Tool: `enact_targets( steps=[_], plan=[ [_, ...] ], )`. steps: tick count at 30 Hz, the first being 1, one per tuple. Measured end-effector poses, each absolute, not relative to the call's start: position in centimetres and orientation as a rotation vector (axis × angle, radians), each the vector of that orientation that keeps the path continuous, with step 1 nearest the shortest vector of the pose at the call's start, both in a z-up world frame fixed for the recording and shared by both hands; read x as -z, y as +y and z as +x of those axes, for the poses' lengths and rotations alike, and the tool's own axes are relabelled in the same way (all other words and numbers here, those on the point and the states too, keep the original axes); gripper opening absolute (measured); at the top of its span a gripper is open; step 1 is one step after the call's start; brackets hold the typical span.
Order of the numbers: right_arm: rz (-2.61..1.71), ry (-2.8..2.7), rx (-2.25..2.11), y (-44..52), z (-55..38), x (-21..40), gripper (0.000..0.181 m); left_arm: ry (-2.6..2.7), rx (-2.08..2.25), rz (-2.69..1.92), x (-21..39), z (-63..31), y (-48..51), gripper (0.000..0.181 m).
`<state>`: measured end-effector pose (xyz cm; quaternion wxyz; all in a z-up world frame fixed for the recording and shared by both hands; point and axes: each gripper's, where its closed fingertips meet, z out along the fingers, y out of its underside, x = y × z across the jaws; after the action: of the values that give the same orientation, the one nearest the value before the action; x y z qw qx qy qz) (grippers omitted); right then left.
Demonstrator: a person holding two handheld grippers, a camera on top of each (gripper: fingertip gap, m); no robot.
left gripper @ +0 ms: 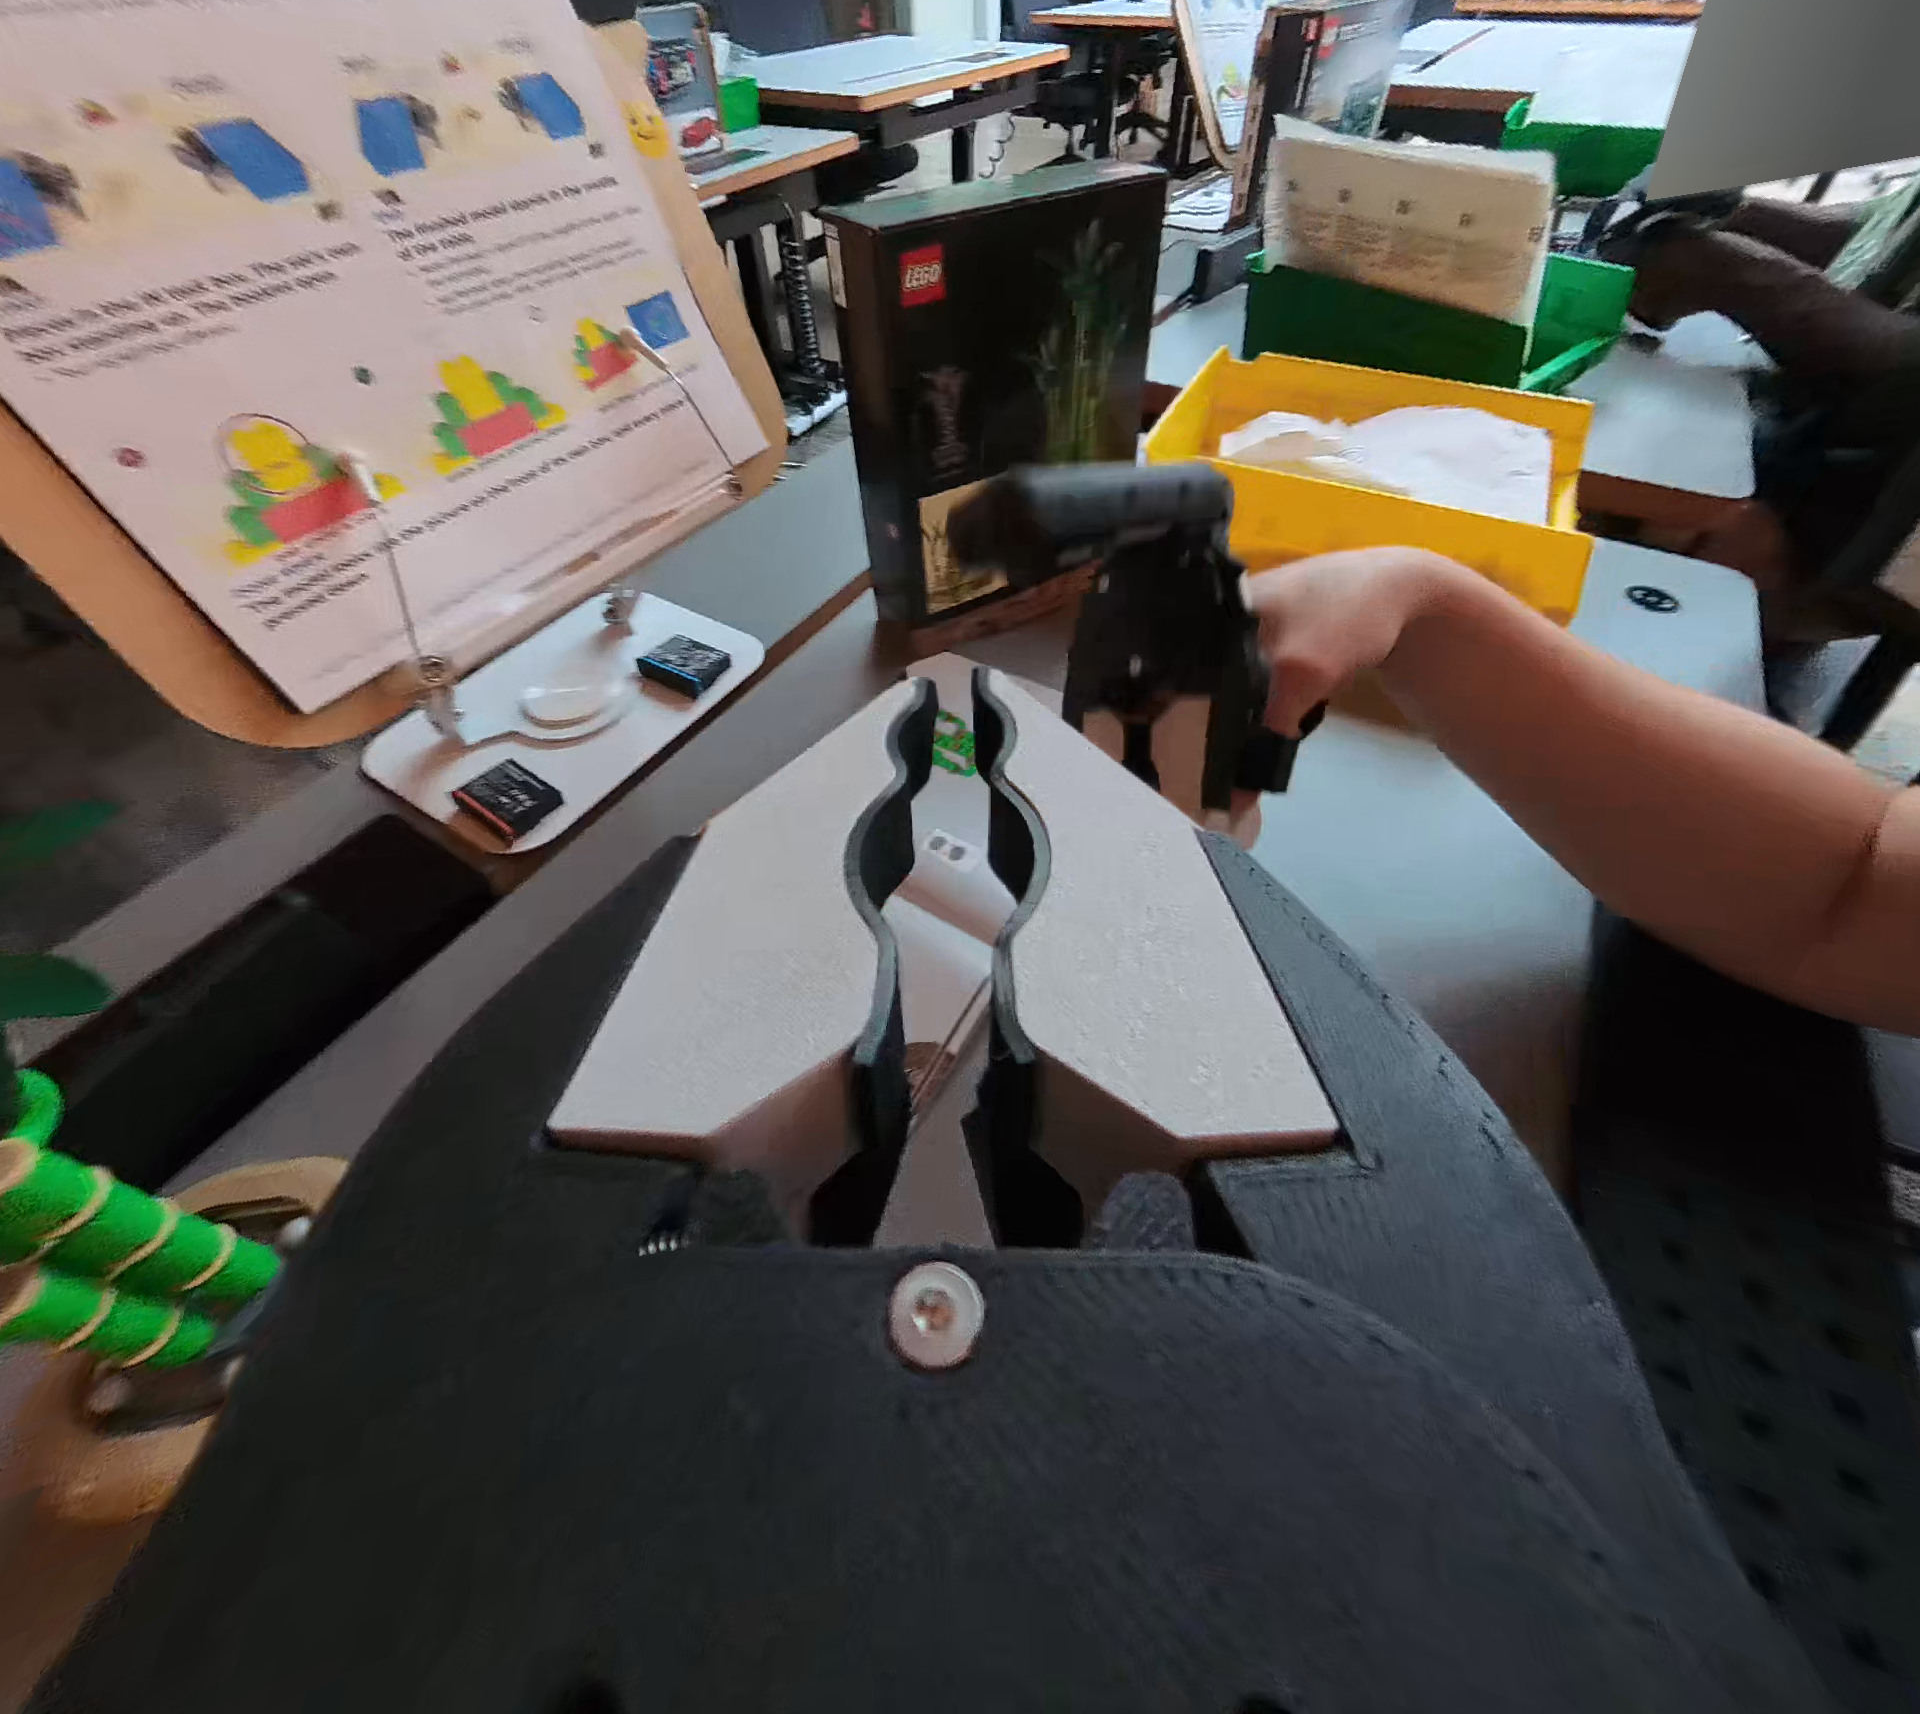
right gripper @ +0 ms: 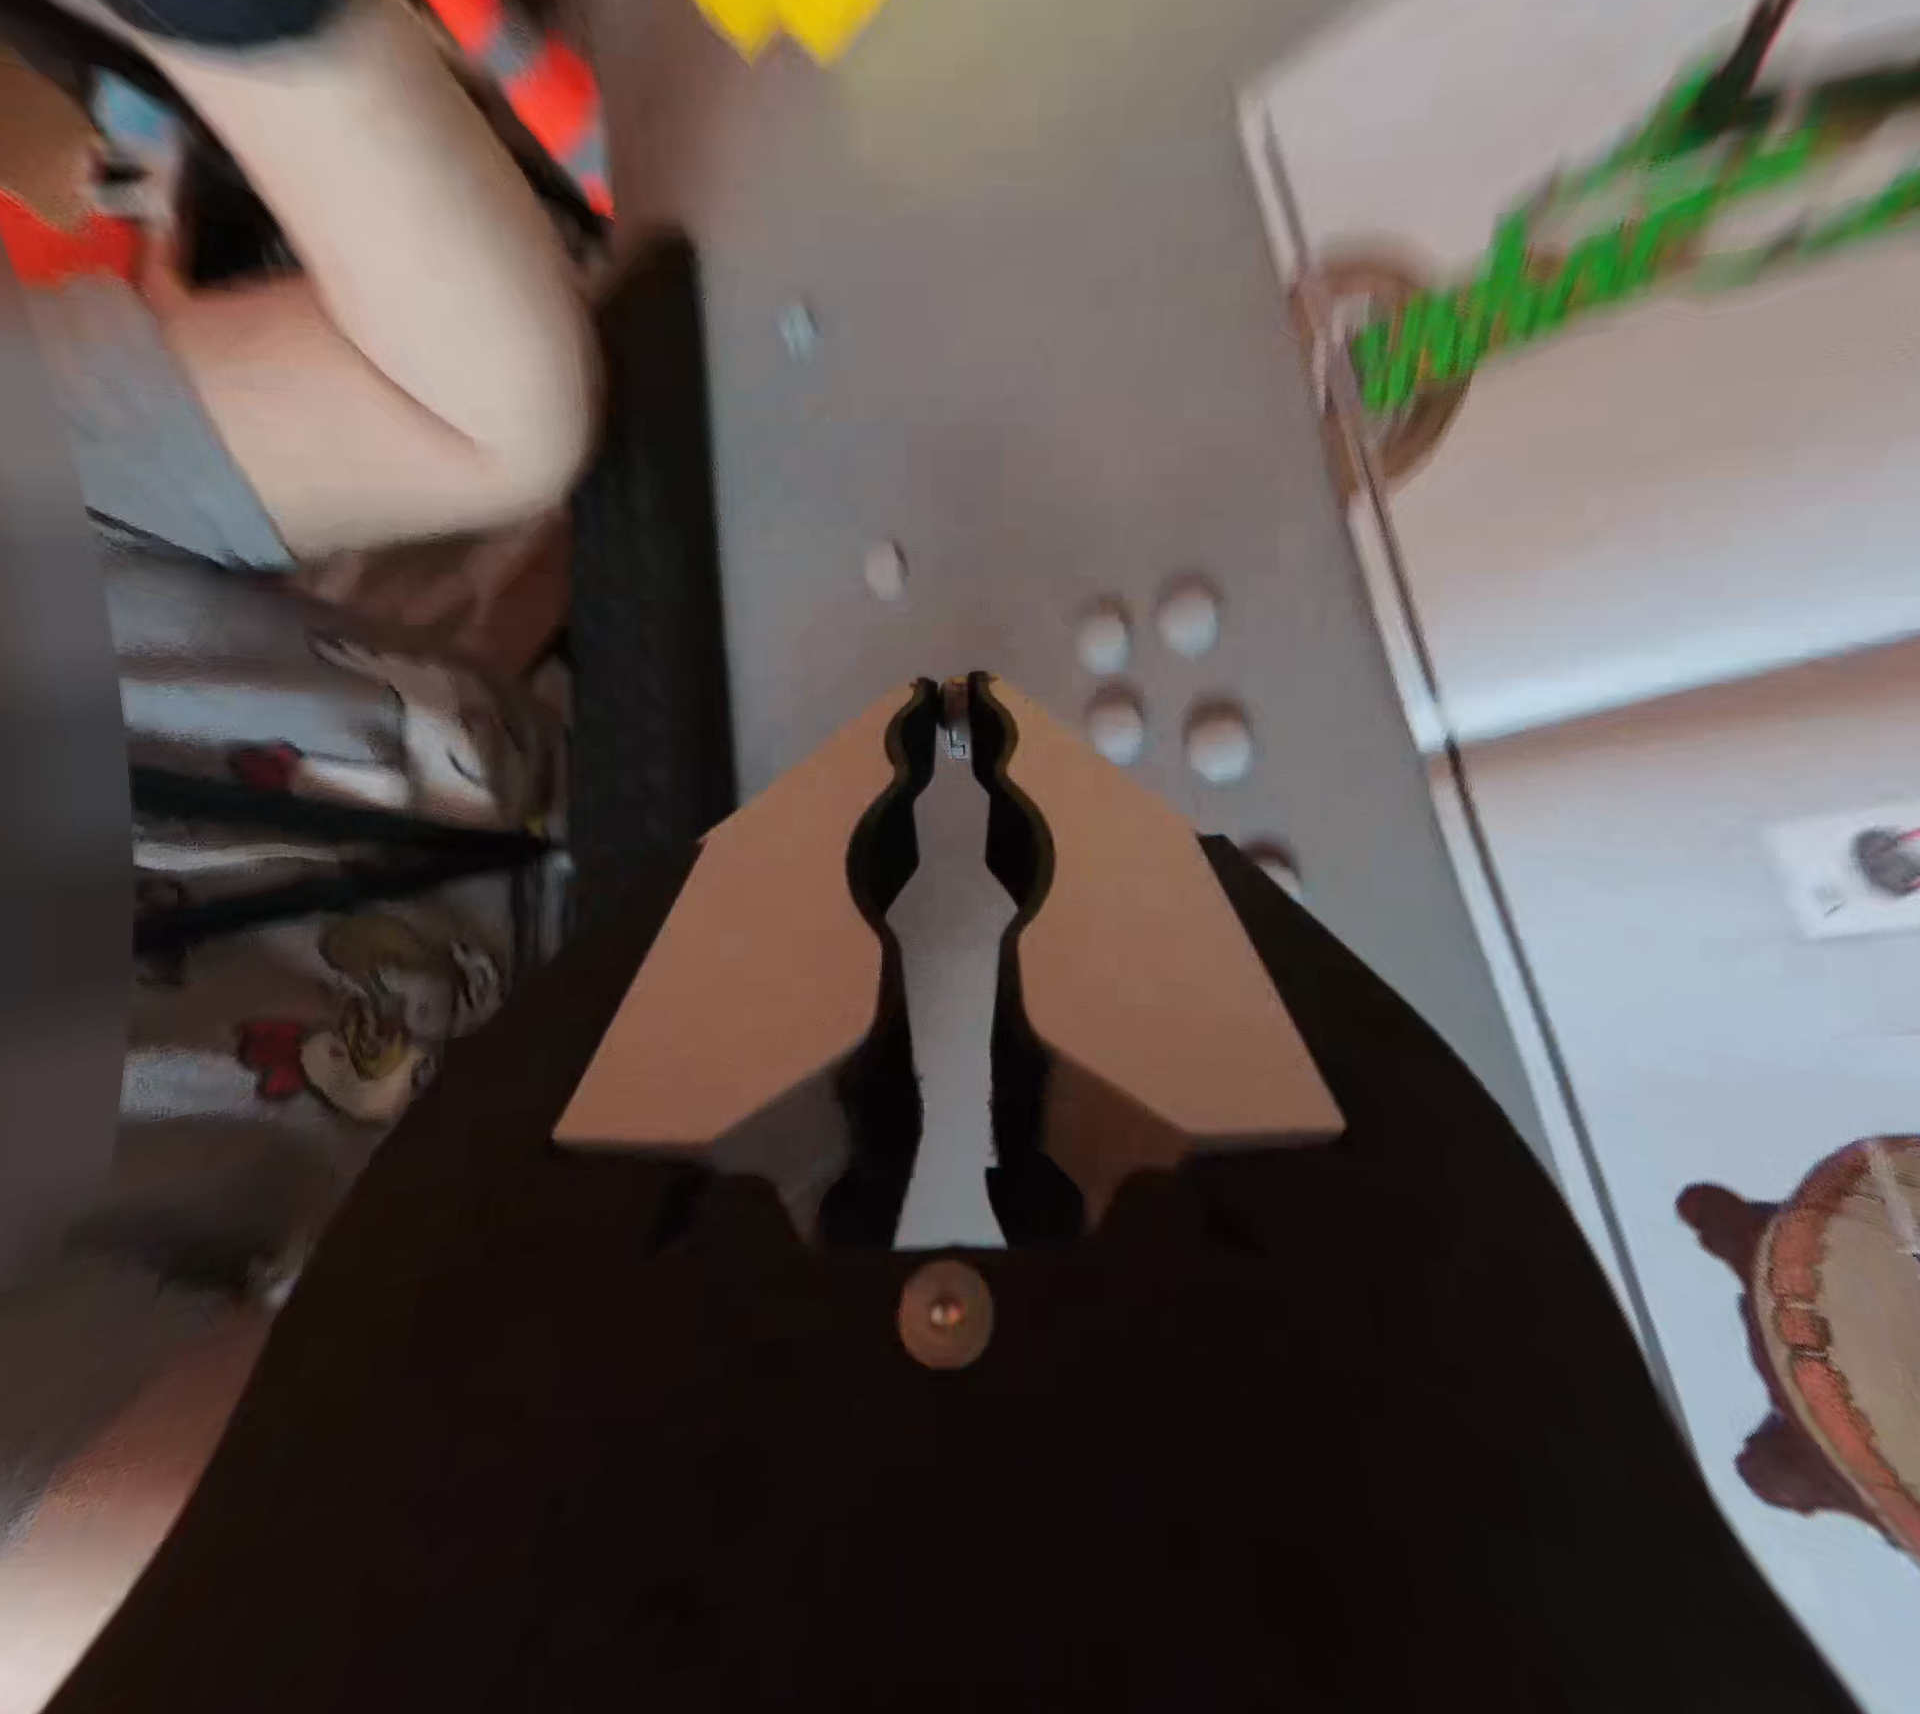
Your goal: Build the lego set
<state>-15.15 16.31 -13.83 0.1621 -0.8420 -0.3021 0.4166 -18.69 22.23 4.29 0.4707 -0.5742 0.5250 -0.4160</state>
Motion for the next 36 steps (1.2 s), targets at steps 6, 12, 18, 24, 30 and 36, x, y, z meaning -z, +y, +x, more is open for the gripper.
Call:
enact_targets(
  steps=[6, 12, 18, 24, 30, 36],
  plan=[
    [-2.640, -1.083, -1.125, 13.8, -14.8, 19.2, 0.005, 1.279, 1.012, -1.393, -4.9, -19.5, 22.4, 0.005],
    [-2.676, -1.115, -1.099, 13.8, -14.1, 21.4, 0.005, 1.350, 1.006, -1.362, -4.4, -18.5, 21.1, 0.005],
    [-2.591, -1.151, -1.055, 15.1, -14.4, 21.9, 0.010, 1.405, 1.023, -1.280, -5.0, -17.6, 18.6, 0.004],
    [-2.537, -1.147, -0.890, 16.3, -12.8, 21.2, 0.021, 1.440, 1.075, -1.237, -5.9, -17.8, 16.4, 0.005],
    [-2.071, -1.316, -0.888, 16.5, -17.9, 13.8, 0.019, 1.402, 1.110, -1.166, -8.2, -18.9, 14.8, 0.005],
    [-1.552, -1.312, -1.027, 16.2, -28.9, 9.6, 0.029, 1.094, 0.989, -1.150, -12.1, -22.7, 16.6, 0.022]
  ],
)
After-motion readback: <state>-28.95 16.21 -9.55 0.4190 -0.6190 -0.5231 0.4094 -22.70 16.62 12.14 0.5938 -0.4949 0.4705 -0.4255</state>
